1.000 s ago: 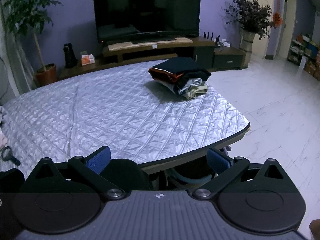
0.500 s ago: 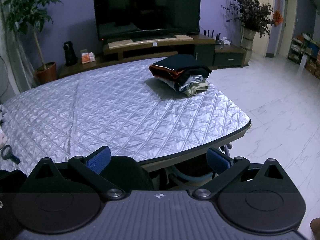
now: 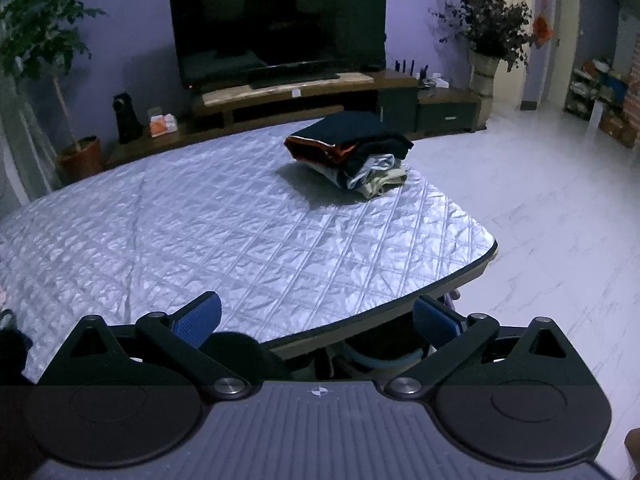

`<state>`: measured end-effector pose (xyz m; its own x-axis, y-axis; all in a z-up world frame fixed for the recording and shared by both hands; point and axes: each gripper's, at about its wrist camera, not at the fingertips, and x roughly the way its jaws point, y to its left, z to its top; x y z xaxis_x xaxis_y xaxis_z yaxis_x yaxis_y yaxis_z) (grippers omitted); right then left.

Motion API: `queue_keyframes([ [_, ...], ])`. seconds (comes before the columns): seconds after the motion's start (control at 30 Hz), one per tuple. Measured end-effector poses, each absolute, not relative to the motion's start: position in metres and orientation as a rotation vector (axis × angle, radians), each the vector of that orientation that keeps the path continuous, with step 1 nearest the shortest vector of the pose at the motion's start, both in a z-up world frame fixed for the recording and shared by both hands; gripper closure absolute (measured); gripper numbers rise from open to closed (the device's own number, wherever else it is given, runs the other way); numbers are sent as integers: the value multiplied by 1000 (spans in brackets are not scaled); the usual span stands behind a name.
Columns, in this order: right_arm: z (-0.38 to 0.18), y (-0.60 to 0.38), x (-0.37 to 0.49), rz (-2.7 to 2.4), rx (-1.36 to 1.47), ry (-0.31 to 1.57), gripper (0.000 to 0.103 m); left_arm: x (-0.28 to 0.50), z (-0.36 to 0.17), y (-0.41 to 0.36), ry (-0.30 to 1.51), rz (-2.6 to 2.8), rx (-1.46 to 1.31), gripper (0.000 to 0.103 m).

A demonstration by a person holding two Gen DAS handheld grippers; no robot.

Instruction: Fold clothes

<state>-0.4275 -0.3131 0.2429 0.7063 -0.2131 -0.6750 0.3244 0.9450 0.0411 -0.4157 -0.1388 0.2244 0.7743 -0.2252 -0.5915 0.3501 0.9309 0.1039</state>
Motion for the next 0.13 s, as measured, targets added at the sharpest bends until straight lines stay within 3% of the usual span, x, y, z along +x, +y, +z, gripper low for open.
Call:
queue_keyframes([
  [0.13, 238, -321, -410, -311, 213, 749, 0, -401, 217, -134, 645, -310, 213, 2],
])
